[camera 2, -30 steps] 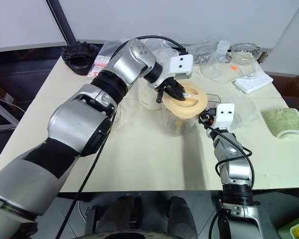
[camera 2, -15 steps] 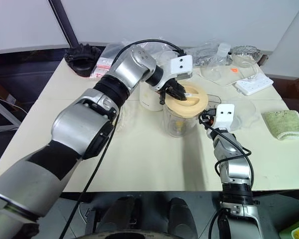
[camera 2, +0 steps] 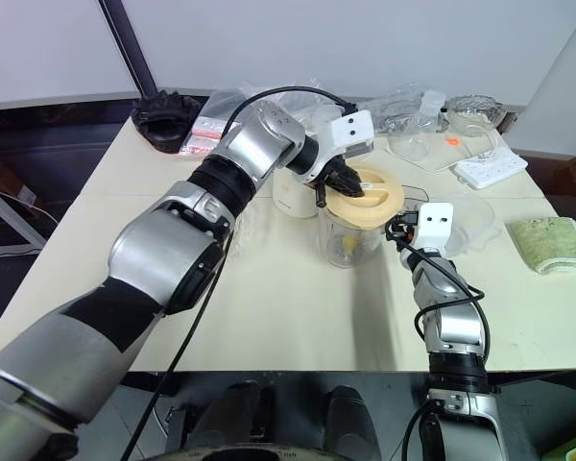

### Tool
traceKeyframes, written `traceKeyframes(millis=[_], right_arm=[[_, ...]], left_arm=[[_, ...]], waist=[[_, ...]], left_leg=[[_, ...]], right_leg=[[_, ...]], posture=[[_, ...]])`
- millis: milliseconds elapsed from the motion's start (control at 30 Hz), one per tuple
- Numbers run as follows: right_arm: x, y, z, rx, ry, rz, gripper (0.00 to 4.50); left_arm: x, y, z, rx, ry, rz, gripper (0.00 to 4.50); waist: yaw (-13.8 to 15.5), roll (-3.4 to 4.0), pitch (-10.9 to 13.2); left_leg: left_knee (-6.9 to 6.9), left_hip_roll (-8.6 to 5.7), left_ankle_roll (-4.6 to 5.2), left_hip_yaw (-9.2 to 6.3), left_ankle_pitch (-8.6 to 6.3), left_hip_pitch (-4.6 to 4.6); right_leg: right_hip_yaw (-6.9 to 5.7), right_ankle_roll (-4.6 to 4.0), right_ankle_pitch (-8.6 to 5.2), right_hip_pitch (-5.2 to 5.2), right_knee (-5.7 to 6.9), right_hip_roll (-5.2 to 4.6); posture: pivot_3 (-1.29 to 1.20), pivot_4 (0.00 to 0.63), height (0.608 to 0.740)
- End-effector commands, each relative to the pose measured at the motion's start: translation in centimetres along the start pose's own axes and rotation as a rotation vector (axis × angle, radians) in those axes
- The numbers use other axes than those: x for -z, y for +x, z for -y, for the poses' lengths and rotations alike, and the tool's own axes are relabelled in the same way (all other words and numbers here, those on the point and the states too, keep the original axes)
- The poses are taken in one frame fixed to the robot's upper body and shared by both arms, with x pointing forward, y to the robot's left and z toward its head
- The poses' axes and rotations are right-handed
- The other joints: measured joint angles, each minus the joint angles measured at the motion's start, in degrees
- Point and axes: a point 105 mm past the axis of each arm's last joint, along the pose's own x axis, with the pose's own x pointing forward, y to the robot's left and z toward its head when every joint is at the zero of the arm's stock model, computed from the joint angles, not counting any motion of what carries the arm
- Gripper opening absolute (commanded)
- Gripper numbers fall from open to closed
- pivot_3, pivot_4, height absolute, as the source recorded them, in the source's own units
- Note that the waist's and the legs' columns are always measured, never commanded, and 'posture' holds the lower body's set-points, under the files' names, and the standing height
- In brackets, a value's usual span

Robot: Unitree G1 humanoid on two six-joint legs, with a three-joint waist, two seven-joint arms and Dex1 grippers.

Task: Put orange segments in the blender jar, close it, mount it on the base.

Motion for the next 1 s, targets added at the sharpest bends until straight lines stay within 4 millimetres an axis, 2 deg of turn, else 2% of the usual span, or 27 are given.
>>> traceKeyframes(millis=[33,133,233,633,800,1000], right_arm=[[-2.7,-0.1,-0.3,-0.009,-0.036,0.101,0.89],[-2.6,-0.1,-0.3,-0.011,-0.039,0.098,0.89],[-2.6,-0.1,-0.4,-0.013,-0.040,0.099,0.89],[-2.3,0.0,-1.1,-0.039,-0.053,0.091,0.89],[-2.2,-0.1,-1.2,-0.038,-0.052,0.091,0.89],[-2.3,-0.3,-1.2,-0.034,-0.052,0.090,0.89]], left_arm=[[5.7,2.3,1.4,0.018,-0.109,-0.156,0.24],[5.8,2.2,1.4,0.025,-0.077,-0.153,0.24],[5.6,1.9,1.5,0.061,0.046,-0.133,0.24],[4.3,-0.6,2.5,0.284,0.324,-0.151,0.24],[5.3,0.0,2.0,0.215,0.317,-0.187,0.24],[6.5,0.6,2.2,0.200,0.166,-0.156,0.24]], waist=[[0.0,0.00,0.0],[0.0,0.01,0.0],[-0.1,0.01,0.0],[-1.4,-0.07,0.0],[-1.6,-0.09,0.0],[-1.4,-0.14,0.0]], left_leg=[[0.00,-0.01,0.01,0.00,0.00,0.00],[0.00,0.00,-0.01,0.00,-0.02,0.00],[-0.02,0.00,-0.09,0.00,-0.06,0.00],[-0.72,-0.01,0.02,0.15,0.01,-0.07],[-0.83,-0.01,0.03,0.15,0.01,-0.08],[-0.79,0.00,0.03,0.12,0.01,0.01]], right_leg=[[0.00,0.01,0.00,0.00,0.00,-0.01],[0.00,0.02,-0.02,0.00,0.00,-0.02],[0.01,0.03,-0.03,-0.01,0.00,-0.05],[0.08,0.22,0.04,-0.32,-0.03,-0.05],[0.09,0.25,0.05,-0.36,-0.02,-0.01],[0.09,0.32,-0.19,-0.19,-0.08,-0.02]], posture=[[0.00,0.150,0.740],[0.00,0.150,0.740],[0.00,0.150,0.740],[0.00,0.150,0.740],[0.00,0.150,0.740],[0.00,0.150,0.740]])
